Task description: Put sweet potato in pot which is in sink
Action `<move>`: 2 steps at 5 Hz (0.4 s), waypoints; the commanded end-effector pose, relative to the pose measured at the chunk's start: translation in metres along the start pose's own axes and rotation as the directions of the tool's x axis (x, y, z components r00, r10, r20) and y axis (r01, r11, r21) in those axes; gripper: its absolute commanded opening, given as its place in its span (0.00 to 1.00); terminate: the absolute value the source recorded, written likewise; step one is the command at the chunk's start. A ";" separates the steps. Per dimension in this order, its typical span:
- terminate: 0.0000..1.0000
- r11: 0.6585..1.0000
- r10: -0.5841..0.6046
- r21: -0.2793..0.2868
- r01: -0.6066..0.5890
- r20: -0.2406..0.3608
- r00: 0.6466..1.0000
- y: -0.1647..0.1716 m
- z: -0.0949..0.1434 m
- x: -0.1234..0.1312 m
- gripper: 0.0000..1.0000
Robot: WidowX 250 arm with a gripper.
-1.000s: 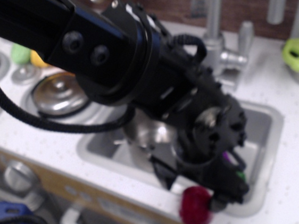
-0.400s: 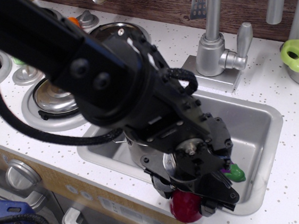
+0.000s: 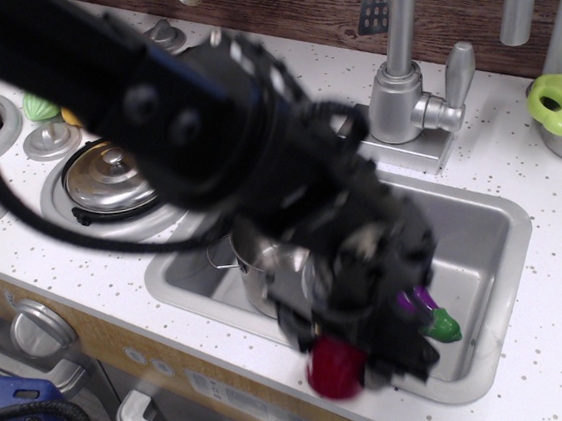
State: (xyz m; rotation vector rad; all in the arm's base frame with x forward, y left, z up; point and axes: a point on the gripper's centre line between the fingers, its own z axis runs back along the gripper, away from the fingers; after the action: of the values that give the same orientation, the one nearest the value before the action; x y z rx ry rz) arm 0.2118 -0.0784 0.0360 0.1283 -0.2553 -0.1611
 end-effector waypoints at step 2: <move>0.00 0.938 -0.347 0.034 0.345 0.101 0.933 0.073 0.019 0.067 0.00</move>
State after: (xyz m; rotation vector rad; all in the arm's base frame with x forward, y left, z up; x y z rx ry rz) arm 0.2858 -0.0151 0.0650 0.1594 -0.3195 -0.5967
